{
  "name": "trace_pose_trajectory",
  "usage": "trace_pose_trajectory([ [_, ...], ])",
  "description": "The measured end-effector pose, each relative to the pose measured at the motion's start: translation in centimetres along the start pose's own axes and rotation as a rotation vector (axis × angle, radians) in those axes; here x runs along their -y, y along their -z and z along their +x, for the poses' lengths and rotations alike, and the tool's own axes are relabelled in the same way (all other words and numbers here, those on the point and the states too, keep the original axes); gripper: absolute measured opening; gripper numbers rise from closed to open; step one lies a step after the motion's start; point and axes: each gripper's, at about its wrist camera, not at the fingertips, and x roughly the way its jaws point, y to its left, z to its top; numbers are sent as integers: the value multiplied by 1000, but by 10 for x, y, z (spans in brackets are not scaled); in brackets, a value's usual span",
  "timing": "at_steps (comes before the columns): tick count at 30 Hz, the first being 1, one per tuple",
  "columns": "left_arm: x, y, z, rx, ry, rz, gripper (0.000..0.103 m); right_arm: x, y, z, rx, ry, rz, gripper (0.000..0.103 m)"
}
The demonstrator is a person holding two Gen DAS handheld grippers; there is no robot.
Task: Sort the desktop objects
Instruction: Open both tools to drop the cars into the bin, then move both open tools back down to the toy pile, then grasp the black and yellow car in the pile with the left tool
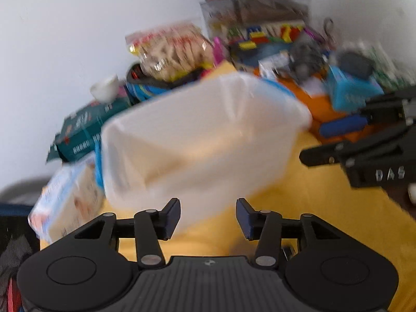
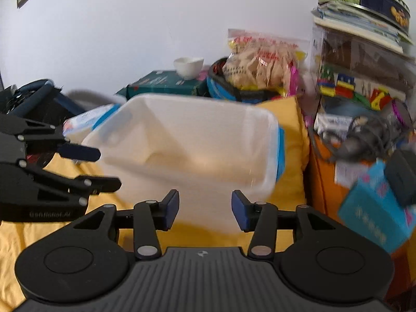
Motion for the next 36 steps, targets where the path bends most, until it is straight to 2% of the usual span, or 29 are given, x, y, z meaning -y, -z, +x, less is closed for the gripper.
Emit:
trace_pose_trajectory([
  [5, 22, 46, -7, -78, 57, -24, 51, -2, 39, -9, -90, -45, 12, 54],
  [9, 37, 74, -11, -124, 38, -30, 51, -5, 70, -9, -172, -59, 24, 54],
  [16, 39, 112, -18, -187, 54, -183, 51, -20, 106, -15, -225, -55, -19, 54],
  [25, 39, 131, -28, -197, 35, -234, 51, -38, 122, -17, -255, -79, -48, 56],
  [36, 37, 136, -35, -189, 30, -248, 51, -45, 124, -22, -244, -75, -52, 59],
])
